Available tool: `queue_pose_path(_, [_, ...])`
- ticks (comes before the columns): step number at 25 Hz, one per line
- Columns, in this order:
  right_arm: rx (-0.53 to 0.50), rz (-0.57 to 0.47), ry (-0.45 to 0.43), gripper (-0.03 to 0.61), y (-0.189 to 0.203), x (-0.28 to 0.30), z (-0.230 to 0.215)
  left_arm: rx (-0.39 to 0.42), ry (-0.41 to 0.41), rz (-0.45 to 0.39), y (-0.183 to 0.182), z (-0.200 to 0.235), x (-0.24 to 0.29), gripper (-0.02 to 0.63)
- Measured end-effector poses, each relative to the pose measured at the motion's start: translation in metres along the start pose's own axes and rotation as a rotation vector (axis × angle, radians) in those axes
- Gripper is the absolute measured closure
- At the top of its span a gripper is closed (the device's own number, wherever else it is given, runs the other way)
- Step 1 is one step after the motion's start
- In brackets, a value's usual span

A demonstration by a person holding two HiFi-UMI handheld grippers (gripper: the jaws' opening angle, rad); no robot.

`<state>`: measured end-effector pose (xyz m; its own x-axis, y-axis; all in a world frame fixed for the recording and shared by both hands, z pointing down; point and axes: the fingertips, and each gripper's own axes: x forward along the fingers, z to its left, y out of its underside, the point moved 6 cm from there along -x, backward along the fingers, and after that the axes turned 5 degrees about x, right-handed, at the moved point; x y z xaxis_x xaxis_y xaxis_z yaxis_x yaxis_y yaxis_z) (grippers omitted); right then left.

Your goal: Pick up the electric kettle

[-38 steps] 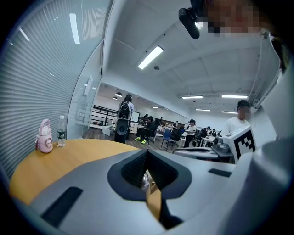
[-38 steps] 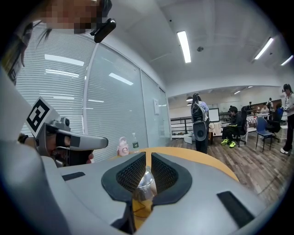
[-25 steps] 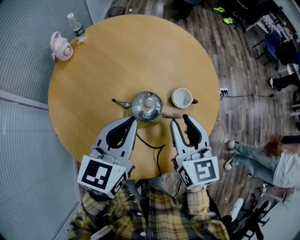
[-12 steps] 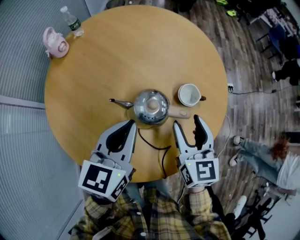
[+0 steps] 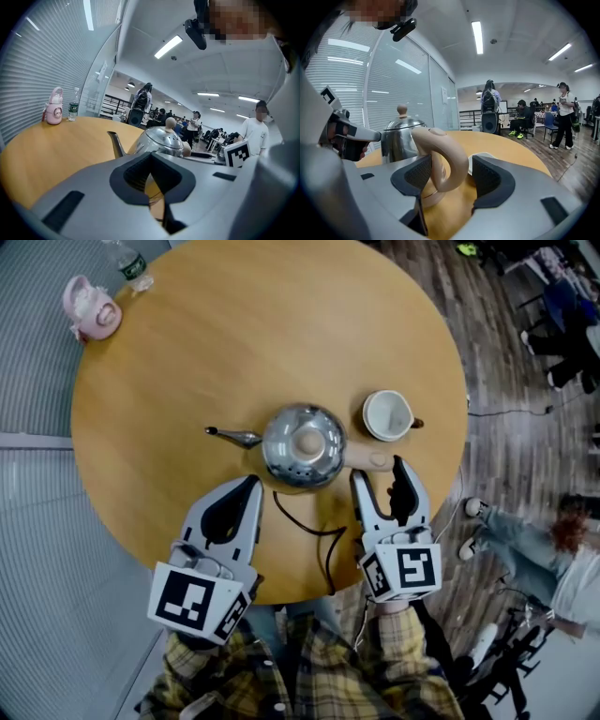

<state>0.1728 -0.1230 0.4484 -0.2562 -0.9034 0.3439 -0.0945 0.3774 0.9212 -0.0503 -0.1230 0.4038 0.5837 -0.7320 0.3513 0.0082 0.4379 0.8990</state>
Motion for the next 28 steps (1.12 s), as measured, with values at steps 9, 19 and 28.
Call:
queue_pose_path(9, [0.007,-0.02,0.029,0.308,0.004,0.02,-0.014,-0.014,-0.017,0.016,0.013,0.009,0.004,0.611])
queue_pose_path(19, [-0.033,-0.021,0.041,0.308,0.005,0.041,-0.024,-0.04,-0.028,0.013,0.021,0.016,0.008,0.611])
queue_pose_path(28, [-0.041,-0.012,0.04,0.314,0.009,0.056,-0.028,-0.045,-0.041,0.016,0.023,0.024,0.01,0.611])
